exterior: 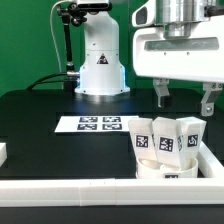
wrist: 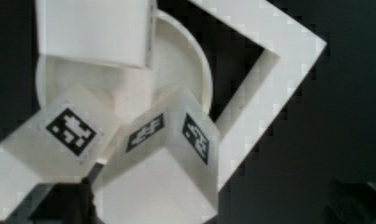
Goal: Assemble stool
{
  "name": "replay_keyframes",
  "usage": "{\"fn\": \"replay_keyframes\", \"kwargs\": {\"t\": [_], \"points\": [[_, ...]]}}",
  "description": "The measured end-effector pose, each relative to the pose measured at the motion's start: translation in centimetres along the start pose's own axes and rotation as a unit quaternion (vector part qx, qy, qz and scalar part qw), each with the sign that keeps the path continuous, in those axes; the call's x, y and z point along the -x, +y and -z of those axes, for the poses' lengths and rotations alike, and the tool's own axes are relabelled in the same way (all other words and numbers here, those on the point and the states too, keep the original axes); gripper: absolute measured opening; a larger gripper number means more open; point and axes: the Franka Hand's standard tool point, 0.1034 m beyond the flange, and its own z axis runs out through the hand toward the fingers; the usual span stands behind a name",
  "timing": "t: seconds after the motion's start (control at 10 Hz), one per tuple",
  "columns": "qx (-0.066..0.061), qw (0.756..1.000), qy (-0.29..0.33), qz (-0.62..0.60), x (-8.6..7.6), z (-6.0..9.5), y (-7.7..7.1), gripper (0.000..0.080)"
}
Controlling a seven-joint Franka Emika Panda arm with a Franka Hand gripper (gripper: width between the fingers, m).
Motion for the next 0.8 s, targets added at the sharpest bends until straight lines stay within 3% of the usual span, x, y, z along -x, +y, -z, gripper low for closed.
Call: {"fn": "replay_keyframes", "kwargs": {"t": [0.4, 0.7, 0.8], "points": [[0.002, 0.991, 0.001, 0.133, -0.10, 0.00, 0.07, 0.0649], [0.005, 0.953, 0.000, 0.301, 0.08, -0.08, 0.05, 0.0649], [0.004, 0.931, -0.002, 0.366, -0.05, -0.18, 0.17, 0.0649]]}}
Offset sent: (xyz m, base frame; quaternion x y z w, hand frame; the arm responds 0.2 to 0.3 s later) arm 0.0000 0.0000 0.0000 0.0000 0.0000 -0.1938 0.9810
